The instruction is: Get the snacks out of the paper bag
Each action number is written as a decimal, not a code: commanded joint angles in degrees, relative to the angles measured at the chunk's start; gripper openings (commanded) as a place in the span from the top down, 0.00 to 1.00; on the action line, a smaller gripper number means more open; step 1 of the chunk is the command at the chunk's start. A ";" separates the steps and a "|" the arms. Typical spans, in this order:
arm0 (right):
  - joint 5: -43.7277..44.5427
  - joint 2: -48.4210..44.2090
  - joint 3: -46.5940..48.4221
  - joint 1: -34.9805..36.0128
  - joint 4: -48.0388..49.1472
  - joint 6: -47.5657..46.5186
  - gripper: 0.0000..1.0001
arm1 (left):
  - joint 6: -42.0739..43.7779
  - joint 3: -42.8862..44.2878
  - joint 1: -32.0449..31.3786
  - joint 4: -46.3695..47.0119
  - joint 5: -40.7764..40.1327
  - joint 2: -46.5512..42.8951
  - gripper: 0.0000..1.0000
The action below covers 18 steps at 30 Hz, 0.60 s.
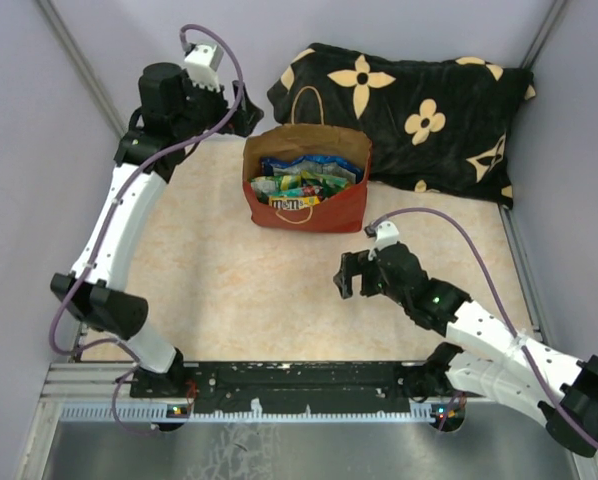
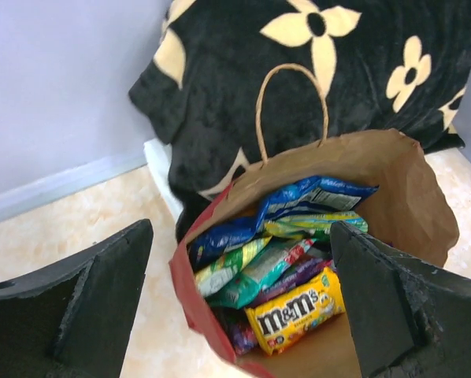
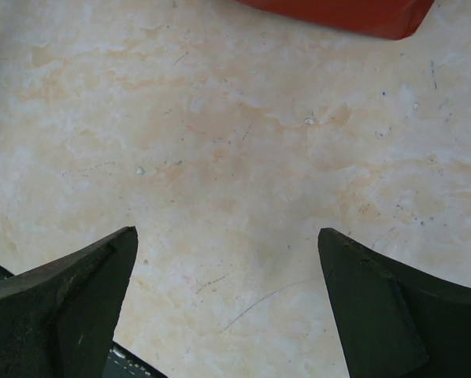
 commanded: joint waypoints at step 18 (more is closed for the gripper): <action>-3.21 -1.03 -5.33 0.43 8.42 -2.25 0.01 | -4.08 20.33 0.62 19.48 23.27 33.03 0.08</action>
